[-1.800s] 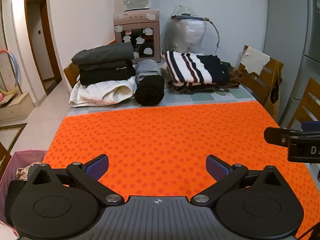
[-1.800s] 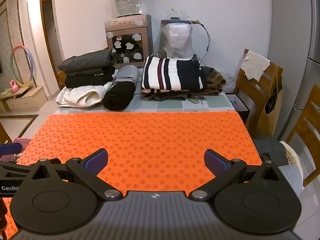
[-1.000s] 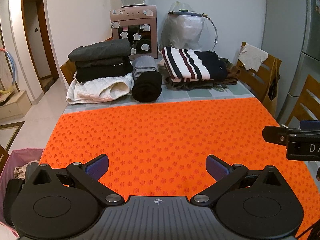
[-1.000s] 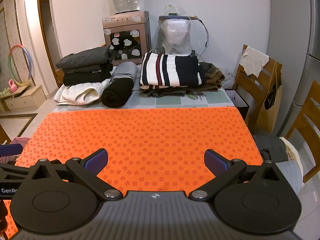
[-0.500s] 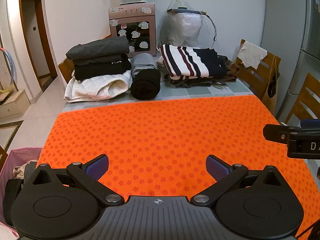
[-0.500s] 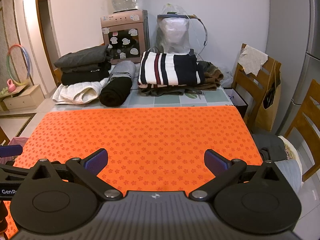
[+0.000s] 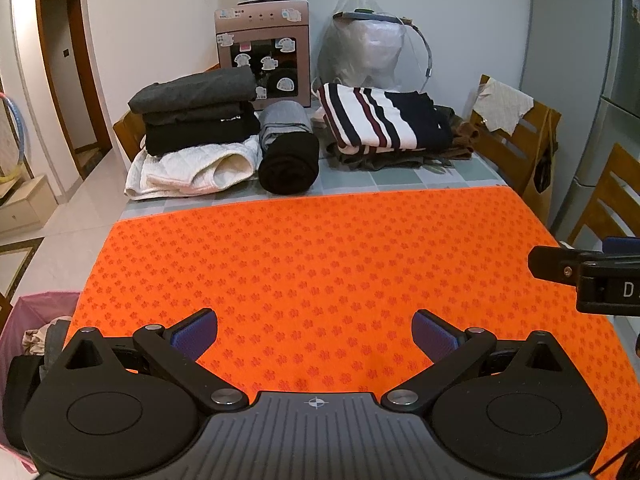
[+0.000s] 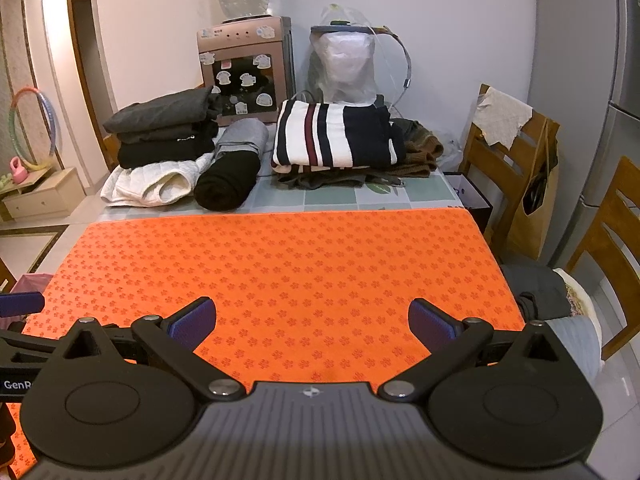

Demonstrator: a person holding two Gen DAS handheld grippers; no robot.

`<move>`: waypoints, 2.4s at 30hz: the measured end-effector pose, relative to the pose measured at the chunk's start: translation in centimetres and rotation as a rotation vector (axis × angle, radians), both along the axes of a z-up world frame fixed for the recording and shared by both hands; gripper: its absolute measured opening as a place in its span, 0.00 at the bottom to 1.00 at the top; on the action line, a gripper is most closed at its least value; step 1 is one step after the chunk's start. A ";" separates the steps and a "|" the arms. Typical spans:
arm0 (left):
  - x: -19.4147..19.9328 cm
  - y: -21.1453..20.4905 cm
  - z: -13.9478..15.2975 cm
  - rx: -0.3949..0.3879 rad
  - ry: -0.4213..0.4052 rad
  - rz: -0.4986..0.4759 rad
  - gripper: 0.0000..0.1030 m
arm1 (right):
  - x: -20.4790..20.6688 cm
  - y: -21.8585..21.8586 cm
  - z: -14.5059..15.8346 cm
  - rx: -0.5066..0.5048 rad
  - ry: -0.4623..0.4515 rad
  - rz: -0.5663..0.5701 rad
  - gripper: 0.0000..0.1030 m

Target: Fold clothes

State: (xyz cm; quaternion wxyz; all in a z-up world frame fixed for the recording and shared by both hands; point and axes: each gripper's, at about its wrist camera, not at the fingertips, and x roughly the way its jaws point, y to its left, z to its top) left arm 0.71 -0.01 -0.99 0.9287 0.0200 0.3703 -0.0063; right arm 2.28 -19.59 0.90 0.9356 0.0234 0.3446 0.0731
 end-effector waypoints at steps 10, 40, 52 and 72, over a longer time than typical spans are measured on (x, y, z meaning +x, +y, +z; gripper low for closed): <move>1.0 -0.2 -0.9 -0.018 0.023 -0.026 1.00 | 0.8 -1.3 -0.2 -0.004 0.009 -0.044 1.00; 14.6 -2.4 -4.1 -0.007 -0.042 0.095 1.00 | 38.1 -16.7 -6.4 0.034 -0.033 -0.172 0.80; 20.2 -3.0 -6.6 0.004 -0.041 0.122 1.00 | 54.8 -19.4 -16.7 0.194 0.046 -0.235 0.59; 17.5 -2.7 -4.7 0.026 -0.069 0.048 1.00 | 48.3 -16.5 0.2 0.368 -0.253 0.014 0.11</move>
